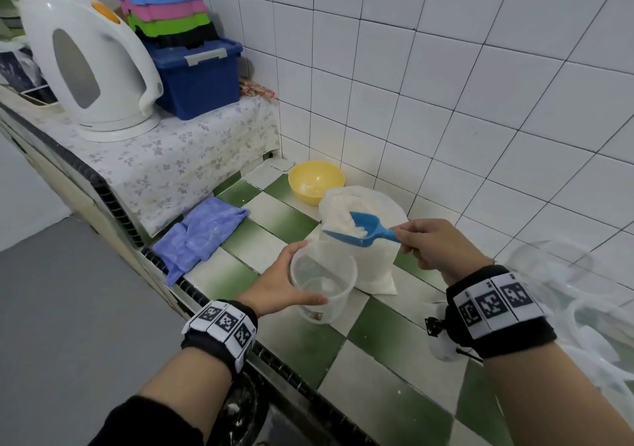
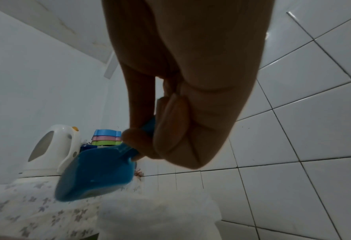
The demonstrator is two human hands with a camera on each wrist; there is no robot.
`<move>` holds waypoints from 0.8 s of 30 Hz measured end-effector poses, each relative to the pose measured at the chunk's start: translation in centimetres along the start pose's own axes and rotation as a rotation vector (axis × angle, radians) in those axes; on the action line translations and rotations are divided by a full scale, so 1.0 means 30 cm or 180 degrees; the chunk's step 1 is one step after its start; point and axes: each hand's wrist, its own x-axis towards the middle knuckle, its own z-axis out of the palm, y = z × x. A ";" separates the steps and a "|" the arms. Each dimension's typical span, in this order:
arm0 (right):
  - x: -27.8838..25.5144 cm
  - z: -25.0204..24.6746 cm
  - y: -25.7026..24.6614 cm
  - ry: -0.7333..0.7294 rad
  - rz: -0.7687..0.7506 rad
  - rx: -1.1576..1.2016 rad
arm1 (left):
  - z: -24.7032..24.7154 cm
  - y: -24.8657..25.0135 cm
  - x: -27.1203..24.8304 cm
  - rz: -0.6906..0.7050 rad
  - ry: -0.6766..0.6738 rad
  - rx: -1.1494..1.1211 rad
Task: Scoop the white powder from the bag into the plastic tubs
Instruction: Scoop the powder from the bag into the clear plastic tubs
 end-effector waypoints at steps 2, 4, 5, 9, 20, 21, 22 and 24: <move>-0.019 0.017 0.008 -0.0213 -0.0024 -0.0248 | 0.002 -0.002 -0.002 0.0026 0.0023 -0.0013; -0.031 0.050 0.015 -0.0317 -0.0109 -0.0689 | 0.004 -0.001 -0.001 0.0025 0.0032 -0.0026; -0.034 0.072 0.018 -0.0339 -0.0162 -0.0899 | 0.004 -0.001 0.001 0.0025 0.0039 -0.0027; -0.030 0.172 0.036 -0.0230 -0.0435 -0.1652 | 0.000 -0.011 0.006 0.0049 0.0024 0.0011; -0.028 0.245 0.093 0.0289 -0.1552 -0.2568 | 0.001 -0.015 0.009 0.0045 0.0010 -0.0022; -0.028 0.241 0.093 0.0284 -0.1524 -0.2552 | 0.001 -0.015 0.010 0.0044 0.0007 -0.0026; -0.028 0.236 0.091 0.0259 -0.1492 -0.2549 | 0.000 -0.015 0.010 0.0046 0.0005 -0.0028; -0.030 0.222 0.080 0.0163 -0.1388 -0.2512 | -0.002 -0.018 0.011 0.0050 0.0011 -0.0020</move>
